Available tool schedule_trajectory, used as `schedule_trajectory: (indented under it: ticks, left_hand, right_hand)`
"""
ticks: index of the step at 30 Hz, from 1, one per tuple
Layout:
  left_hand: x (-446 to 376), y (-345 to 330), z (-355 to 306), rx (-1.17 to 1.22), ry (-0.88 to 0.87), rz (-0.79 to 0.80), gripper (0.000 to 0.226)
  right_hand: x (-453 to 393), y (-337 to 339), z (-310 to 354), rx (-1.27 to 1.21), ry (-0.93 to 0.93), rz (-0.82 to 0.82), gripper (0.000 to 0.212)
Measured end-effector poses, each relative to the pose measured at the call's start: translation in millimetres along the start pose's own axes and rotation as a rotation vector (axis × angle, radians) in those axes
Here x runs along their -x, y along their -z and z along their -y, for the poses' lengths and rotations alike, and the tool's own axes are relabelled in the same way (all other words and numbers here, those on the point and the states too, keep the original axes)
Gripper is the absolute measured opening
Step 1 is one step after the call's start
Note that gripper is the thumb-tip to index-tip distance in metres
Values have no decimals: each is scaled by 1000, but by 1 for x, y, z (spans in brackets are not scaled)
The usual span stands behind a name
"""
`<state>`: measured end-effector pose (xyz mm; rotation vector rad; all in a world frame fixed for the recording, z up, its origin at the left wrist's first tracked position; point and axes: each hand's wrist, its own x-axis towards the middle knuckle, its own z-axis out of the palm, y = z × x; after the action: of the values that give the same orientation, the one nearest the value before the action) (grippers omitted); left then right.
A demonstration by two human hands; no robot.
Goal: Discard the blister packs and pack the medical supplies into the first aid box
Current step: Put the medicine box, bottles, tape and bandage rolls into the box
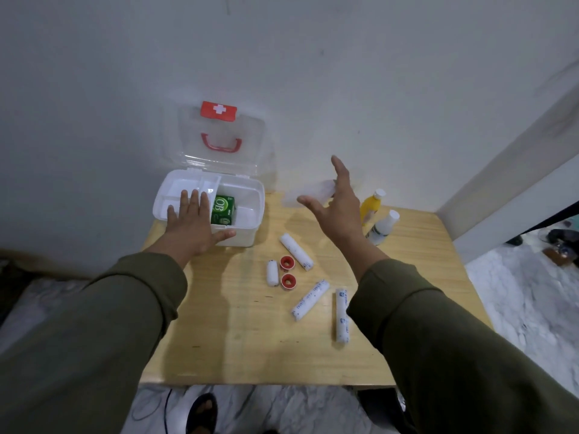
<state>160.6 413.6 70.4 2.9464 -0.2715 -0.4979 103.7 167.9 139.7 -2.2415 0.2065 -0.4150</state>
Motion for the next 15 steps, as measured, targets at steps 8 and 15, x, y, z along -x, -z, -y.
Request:
schedule_trajectory:
  ticks: [8, 15]
  left_hand:
    - [-14, 21, 27, -98, -60, 38, 109]
    - [-18, 19, 41, -135, -123, 64, 103]
  right_hand:
    - [-18, -44, 43, -7, 43, 299, 96]
    - [-31, -72, 49, 53, 10, 561, 98]
